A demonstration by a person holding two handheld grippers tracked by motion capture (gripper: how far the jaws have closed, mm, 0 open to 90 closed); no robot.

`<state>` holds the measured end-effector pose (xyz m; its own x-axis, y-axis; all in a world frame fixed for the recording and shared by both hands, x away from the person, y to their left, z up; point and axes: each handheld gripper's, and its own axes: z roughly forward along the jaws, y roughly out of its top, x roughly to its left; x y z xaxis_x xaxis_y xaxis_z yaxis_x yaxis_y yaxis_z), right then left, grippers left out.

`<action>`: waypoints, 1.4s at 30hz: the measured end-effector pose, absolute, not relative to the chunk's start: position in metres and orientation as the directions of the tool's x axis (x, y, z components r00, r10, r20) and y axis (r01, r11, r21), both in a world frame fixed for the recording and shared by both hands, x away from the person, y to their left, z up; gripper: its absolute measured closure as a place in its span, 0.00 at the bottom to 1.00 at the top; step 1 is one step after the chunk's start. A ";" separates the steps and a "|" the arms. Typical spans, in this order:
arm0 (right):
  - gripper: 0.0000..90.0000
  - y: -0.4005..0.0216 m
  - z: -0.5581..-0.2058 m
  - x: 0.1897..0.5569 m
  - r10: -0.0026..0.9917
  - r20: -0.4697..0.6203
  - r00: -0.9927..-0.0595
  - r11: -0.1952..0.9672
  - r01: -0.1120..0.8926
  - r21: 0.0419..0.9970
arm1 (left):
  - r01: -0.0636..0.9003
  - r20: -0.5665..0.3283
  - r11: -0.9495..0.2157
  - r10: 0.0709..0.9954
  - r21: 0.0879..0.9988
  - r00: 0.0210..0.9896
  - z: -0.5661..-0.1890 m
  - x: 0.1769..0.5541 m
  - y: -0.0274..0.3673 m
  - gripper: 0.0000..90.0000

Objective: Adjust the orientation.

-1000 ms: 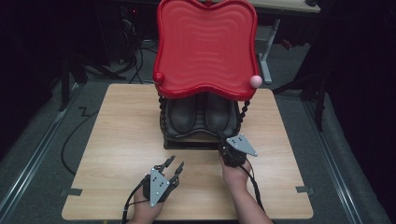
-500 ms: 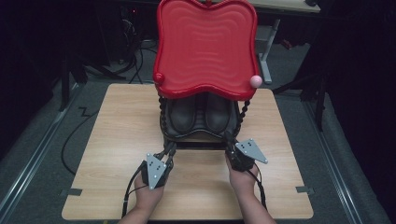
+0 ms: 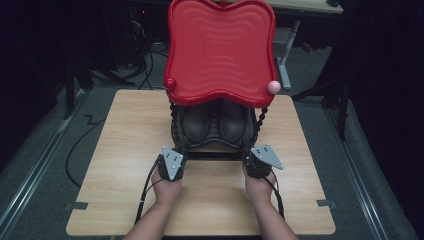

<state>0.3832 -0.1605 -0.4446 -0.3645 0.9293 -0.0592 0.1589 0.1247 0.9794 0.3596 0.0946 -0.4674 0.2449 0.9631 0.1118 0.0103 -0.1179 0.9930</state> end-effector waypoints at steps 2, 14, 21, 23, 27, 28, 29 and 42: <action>1.00 -0.160 -0.446 0.385 0.930 -0.056 -0.362 0.122 0.163 0.979 | 0.022 0.111 -0.120 0.964 0.993 0.242 -0.469 0.363 0.092 1.00; 1.00 -0.161 -0.444 0.386 0.934 -0.051 -0.353 0.115 0.163 0.980 | 0.035 0.116 -0.130 0.957 0.991 0.265 -0.466 0.370 0.078 1.00; 1.00 -0.165 -0.446 0.398 0.949 -0.049 -0.313 0.114 0.195 0.974 | 0.036 0.107 -0.121 0.958 0.992 0.267 -0.464 0.369 0.080 1.00; 1.00 -0.165 -0.448 0.401 0.951 -0.054 -0.306 0.121 0.205 0.971 | 0.046 0.100 -0.116 0.959 0.992 0.264 -0.465 0.371 0.081 1.00; 1.00 -0.162 -0.451 0.403 0.950 -0.065 -0.305 0.133 0.209 0.969 | 0.042 0.098 -0.113 0.958 0.993 0.268 -0.465 0.372 0.079 1.00; 1.00 -0.160 -0.453 0.404 0.950 -0.072 -0.304 0.140 0.208 0.968 | 0.042 0.095 -0.110 0.958 0.993 0.270 -0.465 0.373 0.079 1.00; 1.00 -0.159 -0.453 0.403 0.950 -0.070 -0.305 0.138 0.208 0.968 | 0.042 0.093 -0.109 0.958 0.993 0.271 -0.465 0.373 0.079 1.00; 0.89 -0.166 -0.449 0.387 0.941 -0.062 -0.333 0.125 0.172 0.977 | -0.008 0.093 -0.095 0.950 0.995 0.298 -0.455 0.352 0.085 0.89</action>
